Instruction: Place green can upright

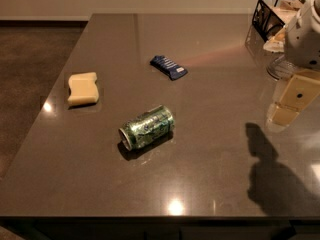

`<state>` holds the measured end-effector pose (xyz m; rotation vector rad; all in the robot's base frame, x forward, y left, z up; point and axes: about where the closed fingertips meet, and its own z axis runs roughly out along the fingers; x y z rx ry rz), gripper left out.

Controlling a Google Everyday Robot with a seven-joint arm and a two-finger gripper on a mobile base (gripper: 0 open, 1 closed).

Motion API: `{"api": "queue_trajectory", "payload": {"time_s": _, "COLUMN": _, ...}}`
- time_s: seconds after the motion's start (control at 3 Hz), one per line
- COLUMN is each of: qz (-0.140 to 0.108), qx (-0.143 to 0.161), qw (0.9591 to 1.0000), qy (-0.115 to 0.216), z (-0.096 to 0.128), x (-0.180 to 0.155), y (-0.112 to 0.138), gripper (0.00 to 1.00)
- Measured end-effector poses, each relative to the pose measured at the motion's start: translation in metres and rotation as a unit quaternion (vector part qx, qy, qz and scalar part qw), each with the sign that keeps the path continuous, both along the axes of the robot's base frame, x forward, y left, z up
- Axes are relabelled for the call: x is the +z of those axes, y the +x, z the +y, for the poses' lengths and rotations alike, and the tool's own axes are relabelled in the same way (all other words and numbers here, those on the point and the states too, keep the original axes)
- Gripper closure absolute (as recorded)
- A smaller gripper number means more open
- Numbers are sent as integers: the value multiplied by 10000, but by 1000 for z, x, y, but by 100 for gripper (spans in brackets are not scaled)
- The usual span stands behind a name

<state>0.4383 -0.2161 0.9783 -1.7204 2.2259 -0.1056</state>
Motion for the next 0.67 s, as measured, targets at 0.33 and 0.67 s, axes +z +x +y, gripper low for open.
{"api": "queue_trajectory", "payload": {"time_s": 0.33, "qz": -1, "qx": 1, "qw": 10000, "qy": 0, "z": 0, "x": 0, "y": 0, "gripper": 0}}
{"api": "queue_trajectory", "payload": {"time_s": 0.67, "qz": 4, "qx": 208, "qw": 9998, "qy": 5, "z": 18, "x": 1, "y": 3, "gripper": 0}}
